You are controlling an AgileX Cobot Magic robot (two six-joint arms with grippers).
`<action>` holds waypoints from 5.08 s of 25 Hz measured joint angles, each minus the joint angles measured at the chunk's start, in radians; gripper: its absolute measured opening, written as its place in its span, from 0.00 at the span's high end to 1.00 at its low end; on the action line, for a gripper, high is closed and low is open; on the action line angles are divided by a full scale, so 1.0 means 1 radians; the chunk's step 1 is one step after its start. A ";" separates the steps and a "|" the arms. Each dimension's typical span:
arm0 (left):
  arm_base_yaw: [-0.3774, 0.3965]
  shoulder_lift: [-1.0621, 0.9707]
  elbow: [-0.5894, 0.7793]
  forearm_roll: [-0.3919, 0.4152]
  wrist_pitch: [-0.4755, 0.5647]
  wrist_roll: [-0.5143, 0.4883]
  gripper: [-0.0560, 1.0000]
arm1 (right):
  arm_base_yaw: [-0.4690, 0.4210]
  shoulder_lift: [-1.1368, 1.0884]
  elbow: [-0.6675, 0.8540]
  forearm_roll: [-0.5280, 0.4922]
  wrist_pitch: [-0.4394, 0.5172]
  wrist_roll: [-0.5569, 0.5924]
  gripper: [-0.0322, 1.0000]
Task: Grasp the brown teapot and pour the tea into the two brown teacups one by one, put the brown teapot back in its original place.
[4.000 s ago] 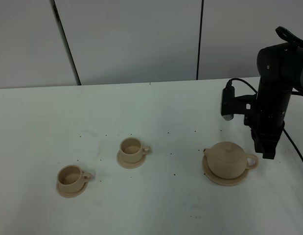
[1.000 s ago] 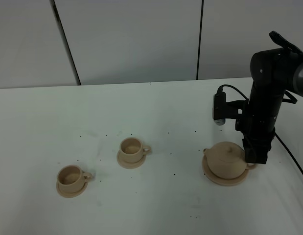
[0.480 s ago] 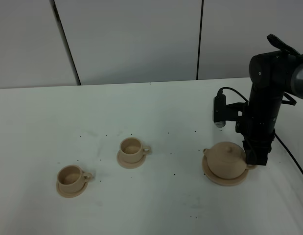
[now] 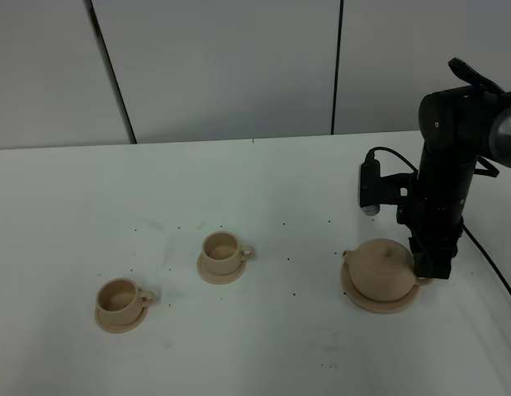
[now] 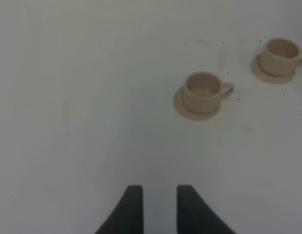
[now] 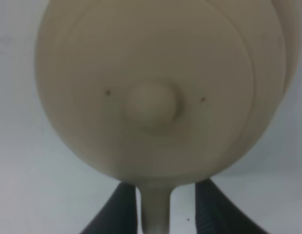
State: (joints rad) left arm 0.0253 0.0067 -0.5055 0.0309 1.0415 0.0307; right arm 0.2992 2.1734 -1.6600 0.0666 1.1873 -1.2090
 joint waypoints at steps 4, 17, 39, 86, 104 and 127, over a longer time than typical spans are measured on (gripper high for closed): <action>0.000 0.000 0.000 0.000 0.000 0.000 0.72 | 0.000 0.000 0.000 0.000 -0.001 0.000 0.70; 0.000 0.000 0.000 0.000 0.001 0.000 0.72 | 0.000 0.003 0.000 -0.001 -0.002 0.000 0.72; 0.000 0.000 0.000 0.000 0.001 0.000 0.72 | 0.000 0.023 0.000 -0.004 -0.006 0.000 0.73; 0.000 0.000 0.000 0.000 0.001 0.000 0.72 | 0.005 0.001 0.000 -0.006 -0.009 0.009 0.74; 0.000 0.000 0.000 0.000 0.001 0.000 0.72 | 0.005 0.001 0.000 -0.009 -0.009 0.007 0.88; 0.000 0.000 0.000 0.000 0.001 0.000 0.72 | 0.006 -0.013 0.000 0.004 -0.016 0.007 0.88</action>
State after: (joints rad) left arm 0.0253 0.0067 -0.5055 0.0309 1.0424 0.0307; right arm 0.3052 2.1606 -1.6600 0.0704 1.1710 -1.2024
